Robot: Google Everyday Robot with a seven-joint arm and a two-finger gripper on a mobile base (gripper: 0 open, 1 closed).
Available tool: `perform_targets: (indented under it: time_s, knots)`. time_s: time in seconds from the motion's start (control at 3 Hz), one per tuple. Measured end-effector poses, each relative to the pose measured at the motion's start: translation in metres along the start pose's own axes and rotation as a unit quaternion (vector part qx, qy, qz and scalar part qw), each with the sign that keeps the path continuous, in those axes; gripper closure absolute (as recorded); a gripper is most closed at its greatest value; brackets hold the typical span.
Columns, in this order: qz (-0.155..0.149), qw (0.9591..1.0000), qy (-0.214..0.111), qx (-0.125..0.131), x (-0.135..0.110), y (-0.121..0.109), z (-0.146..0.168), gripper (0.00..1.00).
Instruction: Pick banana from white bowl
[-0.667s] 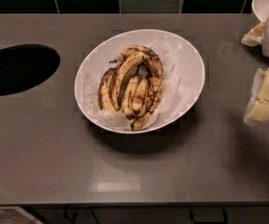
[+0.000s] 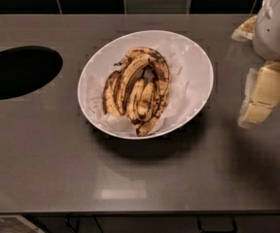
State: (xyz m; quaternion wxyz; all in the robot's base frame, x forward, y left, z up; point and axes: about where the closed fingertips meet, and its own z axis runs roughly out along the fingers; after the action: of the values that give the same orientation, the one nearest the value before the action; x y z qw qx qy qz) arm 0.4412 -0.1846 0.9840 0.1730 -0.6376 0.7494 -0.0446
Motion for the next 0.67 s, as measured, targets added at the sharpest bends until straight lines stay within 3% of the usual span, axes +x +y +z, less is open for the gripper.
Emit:
perform_targets:
  time_s: [0.33,0.67]
  knots:
    - [-0.098,0.9949,-0.017,0.015,-0.0606,0.0114,-0.0099,0.0]
    - [-0.099,0.9948,-0.017,0.015,-0.0609,0.0113,-0.0099,0.0]
